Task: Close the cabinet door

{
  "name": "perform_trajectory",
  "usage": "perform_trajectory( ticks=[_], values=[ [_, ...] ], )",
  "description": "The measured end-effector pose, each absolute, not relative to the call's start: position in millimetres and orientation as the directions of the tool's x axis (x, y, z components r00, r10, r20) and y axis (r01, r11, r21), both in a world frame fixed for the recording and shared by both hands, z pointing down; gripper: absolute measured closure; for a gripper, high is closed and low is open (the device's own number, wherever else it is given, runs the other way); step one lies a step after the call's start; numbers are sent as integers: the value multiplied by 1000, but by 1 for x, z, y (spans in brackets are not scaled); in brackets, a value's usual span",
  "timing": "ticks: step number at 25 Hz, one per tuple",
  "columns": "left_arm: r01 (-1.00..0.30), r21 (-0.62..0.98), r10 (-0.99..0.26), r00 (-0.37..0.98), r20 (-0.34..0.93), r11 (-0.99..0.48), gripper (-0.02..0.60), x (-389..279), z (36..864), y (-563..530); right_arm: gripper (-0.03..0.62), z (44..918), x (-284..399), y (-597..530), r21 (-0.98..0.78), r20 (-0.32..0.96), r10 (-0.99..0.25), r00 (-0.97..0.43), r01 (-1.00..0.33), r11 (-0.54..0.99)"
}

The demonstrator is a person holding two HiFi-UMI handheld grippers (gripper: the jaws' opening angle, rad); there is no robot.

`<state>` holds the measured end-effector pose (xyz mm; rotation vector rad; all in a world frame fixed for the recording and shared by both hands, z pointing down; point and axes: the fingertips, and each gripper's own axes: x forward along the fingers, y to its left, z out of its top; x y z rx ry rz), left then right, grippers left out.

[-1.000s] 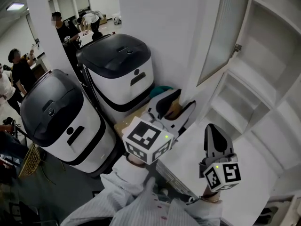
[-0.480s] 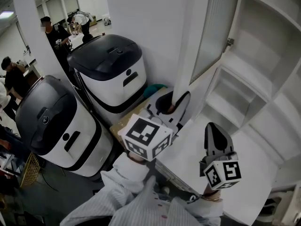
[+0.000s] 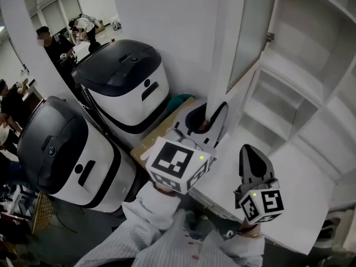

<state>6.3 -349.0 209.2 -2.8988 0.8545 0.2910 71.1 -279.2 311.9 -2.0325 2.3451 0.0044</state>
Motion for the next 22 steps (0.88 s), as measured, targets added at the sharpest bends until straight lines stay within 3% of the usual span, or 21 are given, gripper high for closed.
perform_trajectory(
  ticks=[12,22],
  values=[
    [-566,-31,-546,808,-220,-824,500,14,208,-341,580,328,90,-260,-27,7,-995,-96,-995,95],
    [-642,-31,-624,755,-200,-766,494,47,210,-310,580,328,137,-242,-38,10,-982,-186,-982,186]
  ],
)
